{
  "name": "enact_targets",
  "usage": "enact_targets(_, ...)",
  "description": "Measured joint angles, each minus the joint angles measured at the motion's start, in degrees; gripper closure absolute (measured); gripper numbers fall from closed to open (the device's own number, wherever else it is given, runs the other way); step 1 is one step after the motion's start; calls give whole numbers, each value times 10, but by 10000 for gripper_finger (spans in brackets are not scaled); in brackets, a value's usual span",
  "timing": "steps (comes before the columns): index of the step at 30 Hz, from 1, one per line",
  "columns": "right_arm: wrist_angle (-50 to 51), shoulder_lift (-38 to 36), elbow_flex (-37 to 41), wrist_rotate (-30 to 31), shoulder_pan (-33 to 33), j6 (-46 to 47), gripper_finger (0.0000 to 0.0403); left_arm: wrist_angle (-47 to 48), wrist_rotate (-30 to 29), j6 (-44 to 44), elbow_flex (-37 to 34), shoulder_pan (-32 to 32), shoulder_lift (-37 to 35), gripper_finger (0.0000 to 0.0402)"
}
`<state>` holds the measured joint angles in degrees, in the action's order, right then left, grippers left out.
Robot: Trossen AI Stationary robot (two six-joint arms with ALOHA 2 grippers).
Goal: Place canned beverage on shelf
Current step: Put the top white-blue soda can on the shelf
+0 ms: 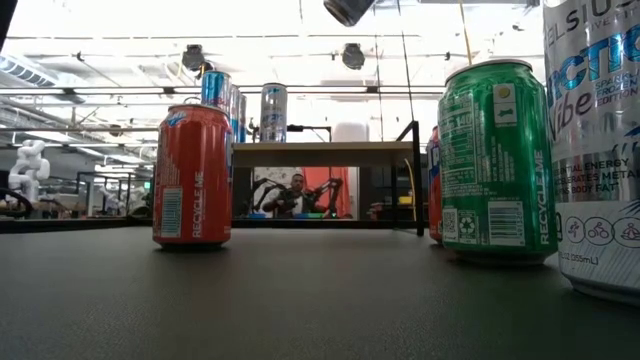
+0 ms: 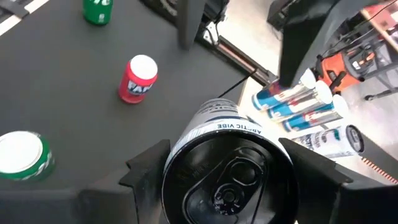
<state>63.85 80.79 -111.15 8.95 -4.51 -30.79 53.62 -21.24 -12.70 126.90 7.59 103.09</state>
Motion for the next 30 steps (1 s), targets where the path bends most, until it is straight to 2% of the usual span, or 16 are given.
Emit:
enact_targets(12,-25,0,0,0,0,1,158,10,-13,1,0,-1,30,23)
enact_targets(22,-24,0,0,-2,0,3,158,6,-33,73,0,-2,42,23)
enact_targets(30,-24,0,0,-2,1,20,158,-14,-50,90,0,-2,42,23)
